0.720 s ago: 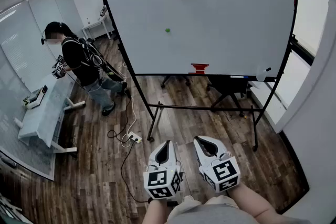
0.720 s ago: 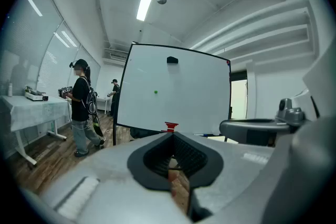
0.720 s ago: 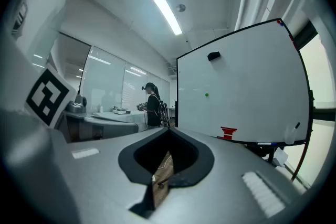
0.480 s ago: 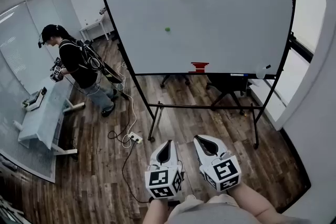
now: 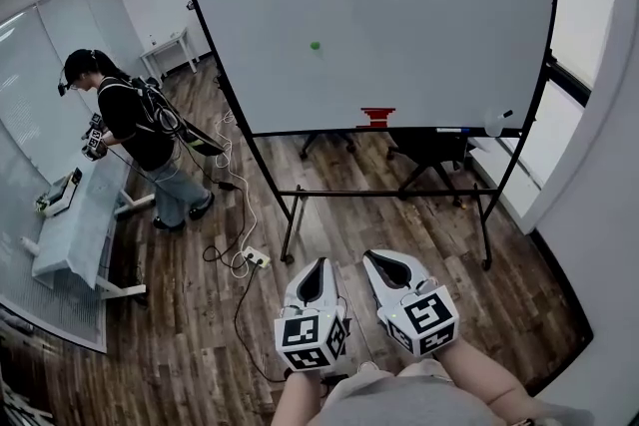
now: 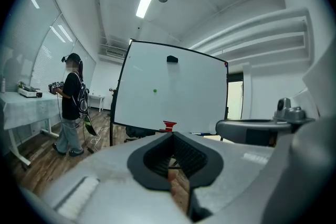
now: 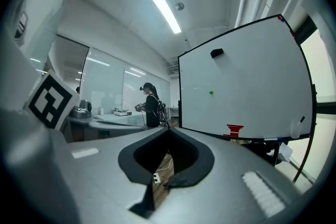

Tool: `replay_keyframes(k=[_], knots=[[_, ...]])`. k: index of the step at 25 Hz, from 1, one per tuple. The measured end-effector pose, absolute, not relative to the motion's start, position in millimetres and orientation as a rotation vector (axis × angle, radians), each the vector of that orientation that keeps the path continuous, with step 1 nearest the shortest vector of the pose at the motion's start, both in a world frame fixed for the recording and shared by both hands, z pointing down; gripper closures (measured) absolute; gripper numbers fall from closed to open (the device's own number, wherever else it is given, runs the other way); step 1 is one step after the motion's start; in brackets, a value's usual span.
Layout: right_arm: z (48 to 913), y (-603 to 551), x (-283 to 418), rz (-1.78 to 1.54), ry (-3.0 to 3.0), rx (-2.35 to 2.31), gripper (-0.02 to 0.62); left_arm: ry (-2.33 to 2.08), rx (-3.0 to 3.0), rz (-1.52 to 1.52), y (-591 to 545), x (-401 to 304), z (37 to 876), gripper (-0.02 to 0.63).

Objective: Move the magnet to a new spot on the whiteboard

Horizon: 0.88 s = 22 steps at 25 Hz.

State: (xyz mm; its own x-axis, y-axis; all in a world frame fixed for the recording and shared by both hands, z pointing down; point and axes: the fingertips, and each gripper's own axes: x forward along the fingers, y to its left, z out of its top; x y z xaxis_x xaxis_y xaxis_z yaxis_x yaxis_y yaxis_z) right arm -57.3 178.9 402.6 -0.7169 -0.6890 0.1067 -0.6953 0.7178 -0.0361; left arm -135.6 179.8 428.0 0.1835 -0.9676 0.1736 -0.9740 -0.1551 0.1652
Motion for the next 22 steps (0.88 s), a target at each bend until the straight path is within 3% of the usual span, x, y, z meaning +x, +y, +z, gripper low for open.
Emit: replay_keyframes(k=[22], knots=[[408.1,141.6,-86.2,0.138,-2.794,1.261,0.595,-1.763,2.247,0.052,133.0,-164.4,442.0,0.601]])
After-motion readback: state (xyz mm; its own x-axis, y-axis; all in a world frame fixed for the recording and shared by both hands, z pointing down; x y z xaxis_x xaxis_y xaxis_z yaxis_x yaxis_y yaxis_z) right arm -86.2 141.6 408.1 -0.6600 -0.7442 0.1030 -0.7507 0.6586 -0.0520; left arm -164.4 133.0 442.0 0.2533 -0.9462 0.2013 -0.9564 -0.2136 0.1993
